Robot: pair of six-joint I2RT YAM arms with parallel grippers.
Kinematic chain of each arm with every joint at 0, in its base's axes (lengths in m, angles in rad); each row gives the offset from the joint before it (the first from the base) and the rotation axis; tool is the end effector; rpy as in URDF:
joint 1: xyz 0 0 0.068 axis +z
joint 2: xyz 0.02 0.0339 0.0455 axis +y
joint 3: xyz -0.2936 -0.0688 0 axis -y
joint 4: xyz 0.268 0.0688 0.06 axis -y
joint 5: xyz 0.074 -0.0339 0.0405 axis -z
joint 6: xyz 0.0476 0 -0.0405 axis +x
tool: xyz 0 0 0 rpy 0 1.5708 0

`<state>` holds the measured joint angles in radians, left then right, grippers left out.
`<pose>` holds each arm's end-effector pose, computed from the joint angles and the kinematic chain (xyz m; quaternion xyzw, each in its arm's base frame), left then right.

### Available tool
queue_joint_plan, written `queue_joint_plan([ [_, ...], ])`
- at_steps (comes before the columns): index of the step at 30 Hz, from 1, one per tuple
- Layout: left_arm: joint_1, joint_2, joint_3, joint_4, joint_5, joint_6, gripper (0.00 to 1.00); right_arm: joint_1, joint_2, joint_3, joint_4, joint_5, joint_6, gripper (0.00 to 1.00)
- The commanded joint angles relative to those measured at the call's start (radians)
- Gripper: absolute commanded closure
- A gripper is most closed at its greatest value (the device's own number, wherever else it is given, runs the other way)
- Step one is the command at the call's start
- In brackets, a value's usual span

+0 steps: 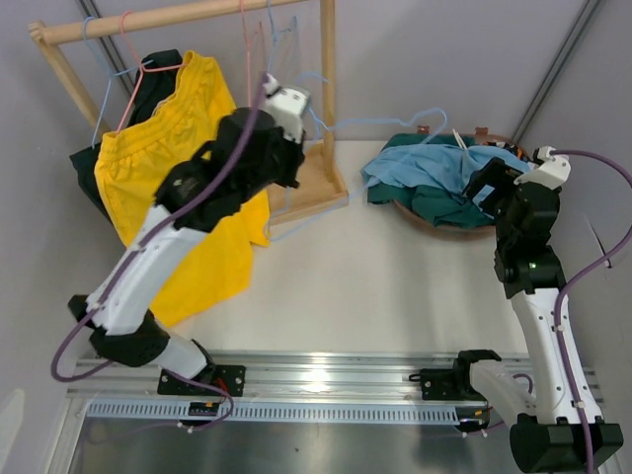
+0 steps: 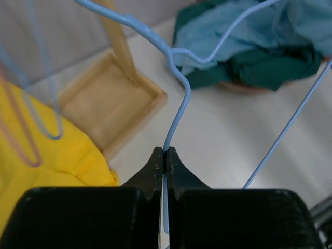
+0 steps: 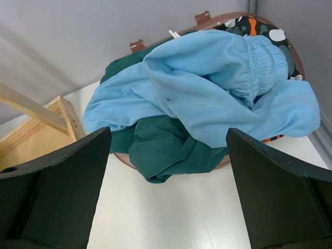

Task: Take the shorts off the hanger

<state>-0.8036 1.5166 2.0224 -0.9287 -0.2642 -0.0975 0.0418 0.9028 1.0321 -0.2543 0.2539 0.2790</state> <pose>0.2303 -0.2209 0.5398 0.2207 0.8058 -0.1348 0.5327 0.2156 -0.0029 0.4231 0.1712 0.7287 0.0111 0.6630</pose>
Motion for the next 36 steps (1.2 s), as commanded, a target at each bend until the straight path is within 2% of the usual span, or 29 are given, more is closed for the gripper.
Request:
queue_joint_plan([
  [1, 0.0, -0.126, 0.096, -0.018, -0.225, -0.013, 1.0, -0.003, -0.033, -0.006, -0.003, -0.018, 0.019, 0.01],
  [2, 0.0, -0.145, 0.099, 0.013, -0.309, -0.004, 1.0, -0.005, -0.036, -0.009, -0.005, -0.019, 0.019, 0.01],
  [8, 0.0, -0.277, 0.07, 0.089, -0.535, 0.047, 1.0, 0.003, -0.053, -0.036, -0.003, -0.039, 0.023, 0.01],
  [12, 0.0, -0.318, 0.009, 0.143, -0.806, 0.094, 1.0, 0.009, -0.05, -0.05, 0.007, -0.05, 0.029, 0.01],
  [14, 0.0, -0.315, -0.005, 0.145, -0.886, 0.156, 1.0, 0.013, -0.045, -0.05, 0.009, -0.061, 0.034, 0.01],
  [15, 0.001, -0.314, -0.04, 0.183, -0.974, 0.207, 1.0, 0.013, -0.047, -0.05, 0.01, -0.062, 0.032, 0.01],
  [17, 0.003, -0.328, -0.139, 0.273, -1.058, 0.293, 1.0, 0.018, -0.048, -0.05, 0.007, -0.067, 0.035, 0.0],
  [19, 0.014, -0.372, -0.204, 0.512, -1.135, 0.471, 1.0, 0.02, -0.05, -0.05, 0.006, -0.067, 0.034, 0.01],
  [20, 0.017, -0.392, -0.281, 0.753, -1.152, 0.558, 1.0, 0.023, -0.053, -0.05, 0.003, -0.067, 0.034, 0.01],
  [21, 0.018, -0.426, -0.362, 0.892, -1.181, 0.766, 1.0, 0.024, -0.051, -0.05, 0.001, -0.068, 0.034, 0.01],
  [23, 0.018, -0.438, -0.466, 1.211, -1.21, 1.004, 1.0, 0.026, -0.056, -0.05, -0.002, -0.062, 0.031, 0.01],
  [24, 0.017, -0.429, -0.508, 1.44, -1.228, 1.186, 1.0, 0.027, -0.061, -0.052, -0.002, -0.061, 0.031, 0.01],
  [26, 0.018, -0.417, -0.557, 1.632, -1.244, 1.3, 1.0, 0.029, -0.064, -0.058, 0.0, -0.061, 0.031, 0.01],
  [27, 0.018, -0.412, -0.589, 1.677, -1.248, 1.375, 1.0, 0.029, -0.064, -0.063, 0.0, -0.062, 0.034, 0.01],
  [31, 0.018, -0.378, -0.648, 1.84, -1.271, 1.504, 1.0, 0.03, -0.067, -0.072, 0.001, -0.062, 0.034, 0.01],
  [33, 0.021, -0.366, -0.654, 1.974, -1.273, 1.609, 1.0, 0.03, -0.067, -0.072, -0.002, -0.062, 0.031, 0.01],
  [36, 0.023, -0.332, -0.645, 1.998, -1.274, 1.634, 1.0, 0.03, -0.073, -0.078, 0.001, -0.058, 0.031, 0.01],
])
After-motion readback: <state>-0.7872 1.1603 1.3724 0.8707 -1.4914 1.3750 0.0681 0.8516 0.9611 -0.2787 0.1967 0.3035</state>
